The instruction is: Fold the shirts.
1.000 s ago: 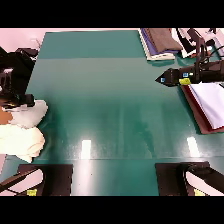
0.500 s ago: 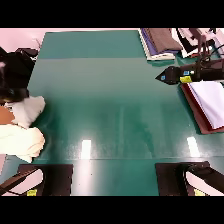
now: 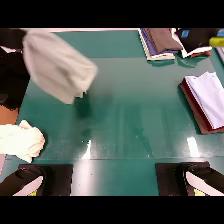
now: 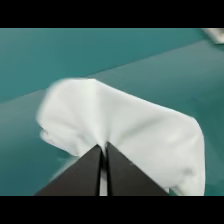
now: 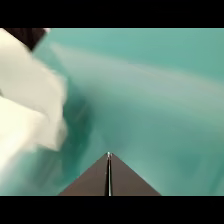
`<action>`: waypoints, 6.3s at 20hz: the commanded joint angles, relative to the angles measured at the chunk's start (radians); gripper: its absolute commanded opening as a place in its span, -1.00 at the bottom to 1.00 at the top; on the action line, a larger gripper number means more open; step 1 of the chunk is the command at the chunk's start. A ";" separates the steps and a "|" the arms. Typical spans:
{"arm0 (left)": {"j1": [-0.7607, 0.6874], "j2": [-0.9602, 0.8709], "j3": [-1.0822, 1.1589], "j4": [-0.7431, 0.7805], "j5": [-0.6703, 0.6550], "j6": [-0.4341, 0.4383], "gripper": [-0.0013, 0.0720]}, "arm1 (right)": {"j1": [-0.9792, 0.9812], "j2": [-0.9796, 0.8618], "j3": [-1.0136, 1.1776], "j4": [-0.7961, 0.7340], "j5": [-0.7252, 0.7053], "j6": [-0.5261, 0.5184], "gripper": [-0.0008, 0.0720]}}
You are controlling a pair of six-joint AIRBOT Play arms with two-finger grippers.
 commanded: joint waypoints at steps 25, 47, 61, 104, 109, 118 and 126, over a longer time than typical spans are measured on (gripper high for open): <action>-0.039 -0.792 -0.111 -0.360 0.130 -0.044 0.52 | -0.060 0.000 -0.067 -0.071 0.066 0.011 -0.92; 0.209 -0.513 0.044 -0.248 -0.093 0.085 -0.90 | -0.060 0.036 -0.394 -0.064 0.203 0.011 -0.92; 0.211 -0.504 0.043 -0.208 -0.163 0.081 -0.90 | 0.186 -0.335 -0.813 0.257 -0.156 -0.080 0.43; 0.356 -0.297 -0.414 -0.212 0.027 -0.027 0.43 | -0.096 -0.649 0.193 -0.016 0.278 0.030 0.26; 0.392 -0.269 -0.633 -0.238 -0.036 0.000 0.43 | -0.123 -0.492 0.068 -0.016 0.294 -0.013 0.25; 0.379 -0.300 -0.919 -0.595 0.255 0.165 0.43 | -0.120 -0.317 -0.220 -0.015 0.192 -0.023 0.25; 0.312 -0.301 -0.824 -0.573 0.205 0.163 -0.90 | -0.177 -0.317 -0.224 -0.025 0.249 -0.031 0.26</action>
